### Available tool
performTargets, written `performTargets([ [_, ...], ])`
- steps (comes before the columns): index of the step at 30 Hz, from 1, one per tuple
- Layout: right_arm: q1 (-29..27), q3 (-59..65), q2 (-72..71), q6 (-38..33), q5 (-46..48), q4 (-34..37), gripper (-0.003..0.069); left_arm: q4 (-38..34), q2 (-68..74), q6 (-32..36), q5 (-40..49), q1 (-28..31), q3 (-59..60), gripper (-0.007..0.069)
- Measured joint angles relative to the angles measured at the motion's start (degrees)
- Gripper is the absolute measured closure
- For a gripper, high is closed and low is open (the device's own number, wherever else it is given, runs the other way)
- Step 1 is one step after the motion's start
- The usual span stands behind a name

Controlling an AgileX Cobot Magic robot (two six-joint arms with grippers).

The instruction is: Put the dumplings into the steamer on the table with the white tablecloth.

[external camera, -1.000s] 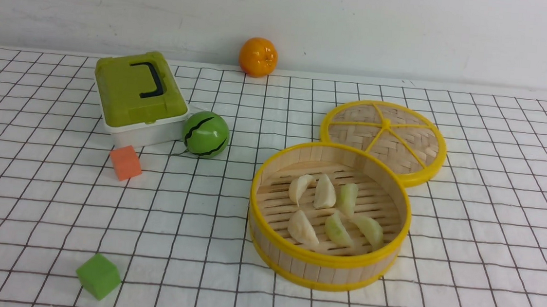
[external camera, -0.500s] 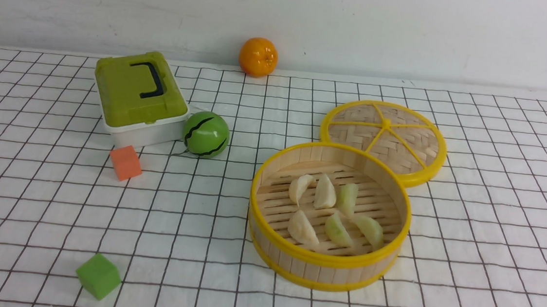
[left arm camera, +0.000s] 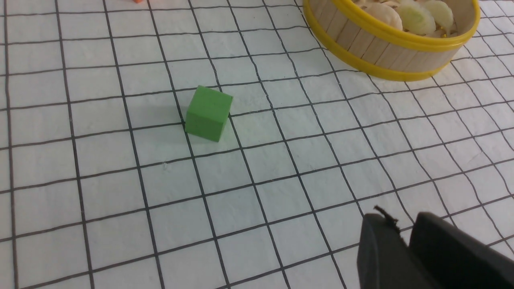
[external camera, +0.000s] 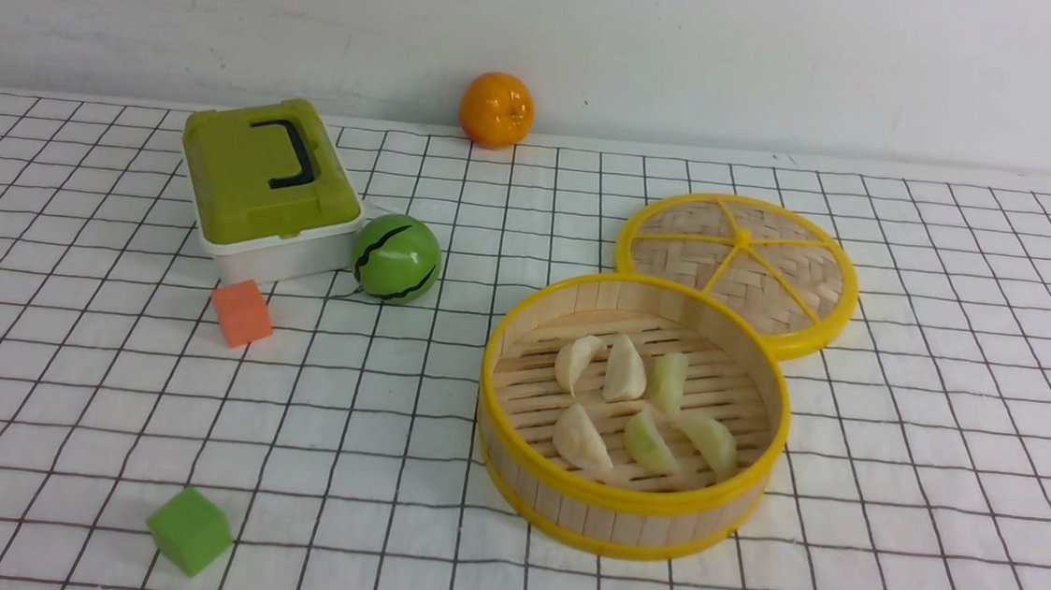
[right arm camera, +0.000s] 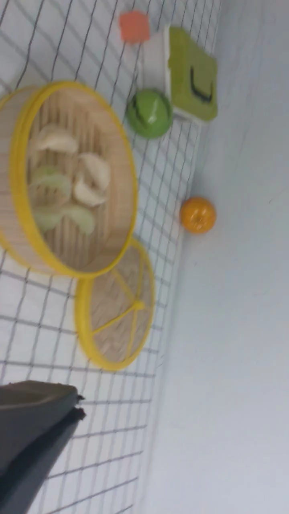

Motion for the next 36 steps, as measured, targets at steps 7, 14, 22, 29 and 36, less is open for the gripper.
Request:
performTargets([
  [7,-9.6,10.9,-10.1,12.1,2.9,-8.8,0.0680,0.0,0.0,0.0,0.0,0.0,0.0,0.0510],
  [14,-14.6,18.4,-16.9,15.8,6.0,-9.7,0.0680,0.0,0.0,0.0,0.0,0.0,0.0,0.0500],
  [22,-15.0,18.5,-18.1,15.3,11.3,-9.2,0.0680,0.0,0.0,0.0,0.0,0.0,0.0,0.0491],
  [29,-15.0,18.3,-18.1,10.9,11.8,-7.3,0.0680,0.0,0.0,0.0,0.0,0.0,0.0,0.0480],
  [36,-15.0,18.3,-18.1,8.3,11.9,-2.9,0.0680,0.0,0.0,0.0,0.0,0.0,0.0,0.0473],
])
